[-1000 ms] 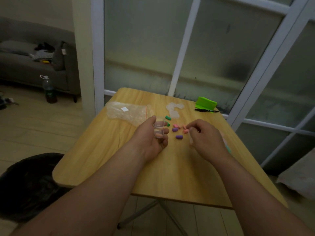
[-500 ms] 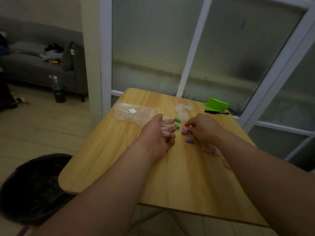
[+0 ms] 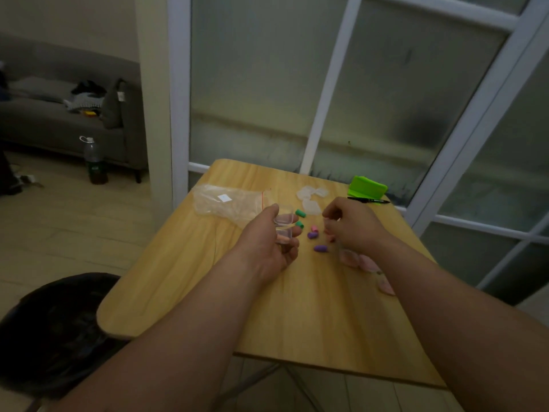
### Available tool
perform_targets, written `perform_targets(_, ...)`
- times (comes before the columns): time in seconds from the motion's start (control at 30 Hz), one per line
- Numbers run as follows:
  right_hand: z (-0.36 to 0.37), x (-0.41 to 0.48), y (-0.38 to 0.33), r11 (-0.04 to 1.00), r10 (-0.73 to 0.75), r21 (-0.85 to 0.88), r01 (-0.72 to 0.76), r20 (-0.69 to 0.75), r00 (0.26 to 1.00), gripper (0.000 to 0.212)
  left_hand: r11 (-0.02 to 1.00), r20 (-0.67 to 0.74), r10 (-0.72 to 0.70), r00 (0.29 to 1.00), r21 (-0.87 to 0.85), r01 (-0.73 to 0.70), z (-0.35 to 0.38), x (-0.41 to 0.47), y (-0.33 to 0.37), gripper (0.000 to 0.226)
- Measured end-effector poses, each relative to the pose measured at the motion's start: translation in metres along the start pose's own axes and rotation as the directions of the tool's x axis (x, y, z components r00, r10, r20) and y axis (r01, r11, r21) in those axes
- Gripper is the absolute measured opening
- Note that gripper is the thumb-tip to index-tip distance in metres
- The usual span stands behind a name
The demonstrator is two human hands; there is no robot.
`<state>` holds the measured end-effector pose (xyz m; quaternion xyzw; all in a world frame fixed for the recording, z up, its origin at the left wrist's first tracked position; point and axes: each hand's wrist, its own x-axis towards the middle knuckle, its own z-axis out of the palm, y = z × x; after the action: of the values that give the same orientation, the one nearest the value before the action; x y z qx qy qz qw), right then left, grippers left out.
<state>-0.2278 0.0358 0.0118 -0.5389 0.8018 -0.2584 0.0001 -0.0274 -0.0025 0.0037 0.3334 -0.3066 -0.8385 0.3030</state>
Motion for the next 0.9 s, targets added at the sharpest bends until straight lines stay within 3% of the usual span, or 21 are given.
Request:
perform_targets(0.17, -0.013, -0.040, -0.014, 0.964, 0.055, 0.263, -0.042, -0.042, 0.998, 0.022, 1.000, -0.002, -0.002, 1.000, 0.022, 0.002, 0.002, -0.008, -0.004, 0.050)
perform_targets(0.37, -0.024, -0.092, -0.044, 0.872, 0.019, 0.487, 0.053, -0.142, 0.990, 0.009, 0.999, 0.082, 0.005, 0.997, 0.039, -0.008, 0.009, -0.018, -0.009, 0.047)
perform_targets(0.57, -0.007, -0.104, -0.050, 0.941, -0.032, 0.329, 0.077, -0.142, 0.989, 0.007, 0.996, 0.180, -0.022, 0.983, 0.094, 0.005, 0.014, -0.022, -0.023, 0.037)
perform_targets(0.77, -0.006, -0.108, -0.047, 0.946, -0.011, 0.322, 0.048, -0.116, 0.993, 0.008, 0.995, 0.161, -0.028, 0.987, 0.096, 0.013, 0.018, -0.024, -0.026, 0.056)
perform_targets(0.9, -0.007, -0.109, -0.046, 0.942, -0.035, 0.329, 0.069, -0.110, 0.993, 0.010, 0.997, 0.165, -0.032, 0.986, 0.080, 0.019, 0.018, -0.022, -0.027, 0.058)
